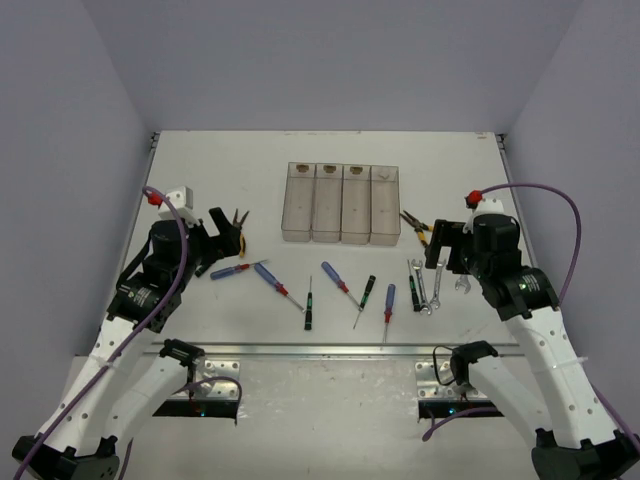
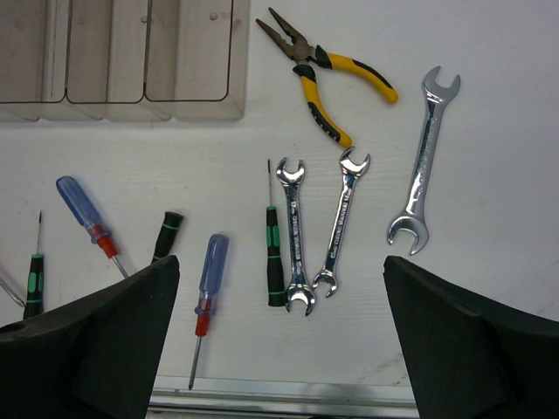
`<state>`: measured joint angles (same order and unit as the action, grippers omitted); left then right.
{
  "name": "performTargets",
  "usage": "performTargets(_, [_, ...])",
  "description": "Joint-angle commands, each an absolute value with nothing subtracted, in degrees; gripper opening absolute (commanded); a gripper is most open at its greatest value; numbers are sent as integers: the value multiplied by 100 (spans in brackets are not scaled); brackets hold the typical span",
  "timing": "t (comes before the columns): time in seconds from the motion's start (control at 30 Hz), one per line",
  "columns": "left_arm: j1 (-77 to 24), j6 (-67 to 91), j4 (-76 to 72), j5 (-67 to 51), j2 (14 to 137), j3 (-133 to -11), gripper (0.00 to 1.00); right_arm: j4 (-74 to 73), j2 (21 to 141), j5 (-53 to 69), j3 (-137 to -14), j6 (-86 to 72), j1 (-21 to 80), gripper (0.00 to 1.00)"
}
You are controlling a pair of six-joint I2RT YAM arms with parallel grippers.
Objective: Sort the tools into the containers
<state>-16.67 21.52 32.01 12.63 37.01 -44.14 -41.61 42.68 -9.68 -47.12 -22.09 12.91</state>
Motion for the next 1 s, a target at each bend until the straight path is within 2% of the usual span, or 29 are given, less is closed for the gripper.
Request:
performTargets(0.0, [-1626, 2189, 3015, 1169, 3639, -4447, 100, -4122, 4280, -1151, -4975, -2346, 1318, 99])
performTargets(0.17, [-1626, 2196, 3006, 1169, 3613, -4447, 100, -3804, 4188, -357, -4916, -2538, 1318, 99])
performTargets(0.3, [-1626, 2197, 3006, 1178, 3604, -4447, 100, -3094, 3861, 1029, -4467, -2660, 1314, 99])
performTargets(0.47, [-1617, 2195, 3001, 1151, 3612, -4447, 100, -3280, 4235, 1395, -4498, -3081, 1323, 99])
performTargets(0.53, [-1617, 2189, 2990, 1128, 3636, -4447, 100, -3512, 4688, 1389, -4469, -3388, 1358, 99])
performTargets(0.8, [-1626, 2165, 2971, 1066, 3647, -4421, 100, -3281, 5564, -36, -3765, -4096, 2433, 99])
performTargets(0.97, [-1628, 2162, 2962, 1020, 3677, -4426, 100, -3250, 6441, -830, -3751, -4304, 3365, 90])
